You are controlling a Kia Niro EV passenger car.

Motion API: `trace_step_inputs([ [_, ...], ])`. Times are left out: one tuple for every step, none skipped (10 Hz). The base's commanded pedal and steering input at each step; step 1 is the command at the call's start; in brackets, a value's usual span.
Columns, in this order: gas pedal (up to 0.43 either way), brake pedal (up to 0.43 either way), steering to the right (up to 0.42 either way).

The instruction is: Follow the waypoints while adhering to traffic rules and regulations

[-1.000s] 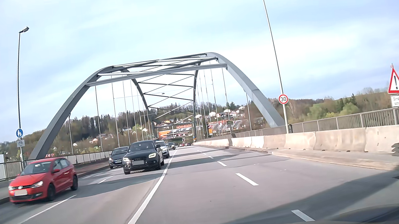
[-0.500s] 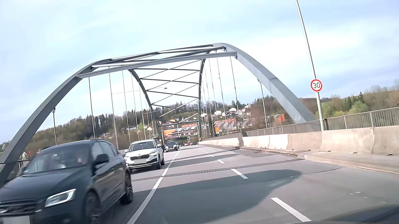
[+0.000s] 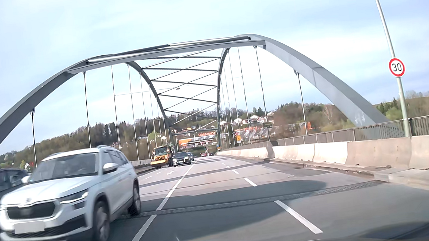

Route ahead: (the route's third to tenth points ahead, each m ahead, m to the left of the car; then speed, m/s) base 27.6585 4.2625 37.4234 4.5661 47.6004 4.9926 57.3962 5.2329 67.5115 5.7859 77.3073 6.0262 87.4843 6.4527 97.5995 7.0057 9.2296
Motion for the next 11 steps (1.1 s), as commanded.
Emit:
trace_step_inputs([
  [0.059,0.000,-0.014],
  [0.059,0.000,-0.014],
  [0.059,0.000,-0.014],
  [0.067,0.000,-0.014],
  [0.079,0.000,-0.014],
  [0.079,0.000,-0.014],
  [0.079,0.000,-0.014],
  [0.079,0.000,-0.014],
  [0.079,0.000,-0.013],
  [0.079,0.000,-0.012],
  [0.079,0.000,-0.009],
])
